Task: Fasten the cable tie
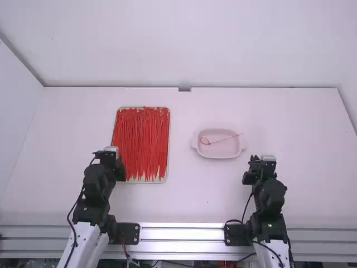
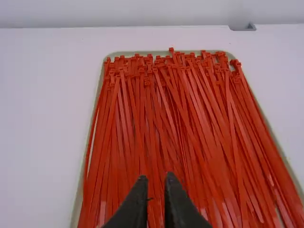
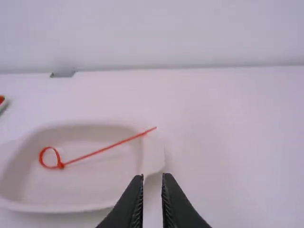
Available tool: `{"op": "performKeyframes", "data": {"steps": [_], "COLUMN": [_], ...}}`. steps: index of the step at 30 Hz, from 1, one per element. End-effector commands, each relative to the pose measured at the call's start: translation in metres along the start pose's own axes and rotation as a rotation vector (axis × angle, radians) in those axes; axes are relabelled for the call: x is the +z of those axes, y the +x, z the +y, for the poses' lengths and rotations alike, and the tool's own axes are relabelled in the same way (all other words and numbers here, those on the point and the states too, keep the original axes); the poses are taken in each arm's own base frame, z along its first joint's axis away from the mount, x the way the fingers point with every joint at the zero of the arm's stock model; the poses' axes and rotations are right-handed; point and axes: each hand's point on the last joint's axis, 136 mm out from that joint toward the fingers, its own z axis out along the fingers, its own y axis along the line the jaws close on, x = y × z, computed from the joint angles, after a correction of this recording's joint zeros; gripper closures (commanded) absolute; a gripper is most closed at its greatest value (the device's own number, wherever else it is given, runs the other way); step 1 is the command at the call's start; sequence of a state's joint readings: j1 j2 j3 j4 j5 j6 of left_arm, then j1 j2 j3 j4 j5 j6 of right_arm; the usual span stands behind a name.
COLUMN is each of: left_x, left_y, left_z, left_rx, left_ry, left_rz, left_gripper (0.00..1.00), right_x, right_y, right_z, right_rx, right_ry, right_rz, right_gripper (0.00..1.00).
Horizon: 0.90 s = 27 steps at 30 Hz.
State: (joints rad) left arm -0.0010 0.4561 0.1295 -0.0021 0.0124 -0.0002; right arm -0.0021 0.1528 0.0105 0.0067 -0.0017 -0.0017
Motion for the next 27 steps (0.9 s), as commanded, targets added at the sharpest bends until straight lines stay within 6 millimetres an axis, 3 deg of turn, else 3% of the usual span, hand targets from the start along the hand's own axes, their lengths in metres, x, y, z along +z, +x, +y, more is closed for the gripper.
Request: {"op": "performKeyframes", "data": {"steps": [1,6,12,27], "left_x": [0.000,0.001,-0.005,-0.022], "left_y": [0.011,0.033,0.014,-0.023], "left_z": [0.002,0.002,0.002,0.002], "left_rx": [0.000,0.000,0.000,0.002], "left_ry": [-0.013,-0.013,-0.013,-0.013], "left_rz": [-0.002,-0.004,-0.091,-0.274], "left_gripper": [0.93,1.00,1.00,1.00], "right_x": [-0.001,-0.005,-0.010,-0.010], "right_y": [-0.001,-0.015,-0.026,-0.026], "right_z": [0.000,0.000,0.000,0.000], "right_rx": [0.001,0.000,-0.001,-0.001], "right_ry": [0.000,0.000,0.000,0.000], "right_rz": [-0.018,-0.080,-0.136,-0.136], "right_gripper": [0.92,0.98,1.00,1.00]}}
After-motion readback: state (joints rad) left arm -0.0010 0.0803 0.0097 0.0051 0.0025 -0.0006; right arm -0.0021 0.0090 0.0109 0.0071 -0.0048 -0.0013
